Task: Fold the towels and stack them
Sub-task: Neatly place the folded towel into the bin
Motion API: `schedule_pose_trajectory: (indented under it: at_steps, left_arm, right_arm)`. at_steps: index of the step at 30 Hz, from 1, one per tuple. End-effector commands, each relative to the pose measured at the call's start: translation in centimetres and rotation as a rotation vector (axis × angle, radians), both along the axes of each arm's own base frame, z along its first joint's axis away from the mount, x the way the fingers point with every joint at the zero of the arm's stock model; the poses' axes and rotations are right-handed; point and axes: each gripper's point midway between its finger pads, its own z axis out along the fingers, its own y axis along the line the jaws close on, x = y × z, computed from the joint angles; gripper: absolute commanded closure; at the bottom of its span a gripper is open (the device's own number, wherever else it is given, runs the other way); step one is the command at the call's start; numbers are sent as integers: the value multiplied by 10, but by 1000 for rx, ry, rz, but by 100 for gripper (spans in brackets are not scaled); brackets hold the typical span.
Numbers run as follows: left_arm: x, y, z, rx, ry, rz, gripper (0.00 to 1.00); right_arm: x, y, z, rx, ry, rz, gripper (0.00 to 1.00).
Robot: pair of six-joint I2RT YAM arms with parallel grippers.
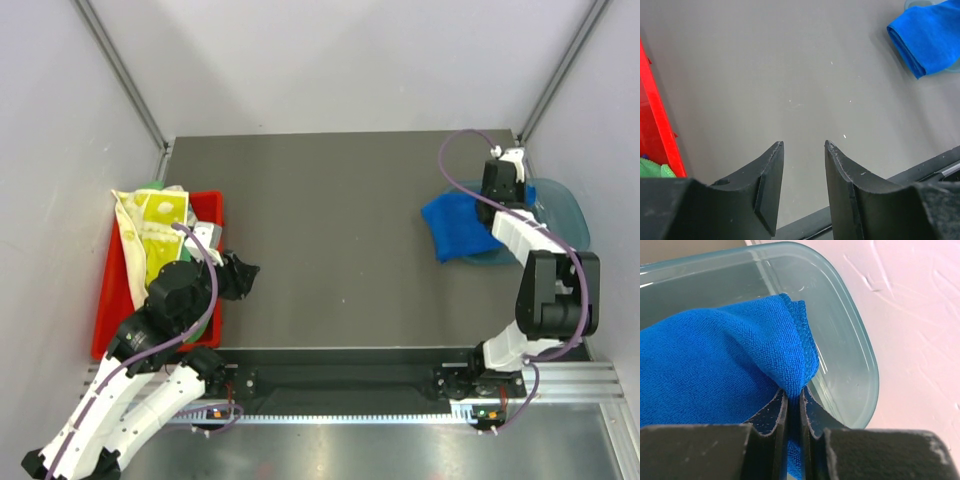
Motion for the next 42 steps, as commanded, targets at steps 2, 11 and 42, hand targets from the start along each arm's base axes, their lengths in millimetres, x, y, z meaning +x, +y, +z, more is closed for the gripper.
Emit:
schedule_pose_trajectory:
  at_steps: [2, 11, 42]
  left_arm:
    - [3, -1, 14, -37, -50, 10, 57]
    - [1, -1, 15, -41, -55, 6, 56]
    - [1, -3, 12, -33, -47, 2, 56]
  right_arm:
    - [11, -17, 6, -35, -52, -45, 100]
    - [22, -27, -11, -39, -33, -62, 100]
    - [24, -71, -28, -61, 25, -153, 100]
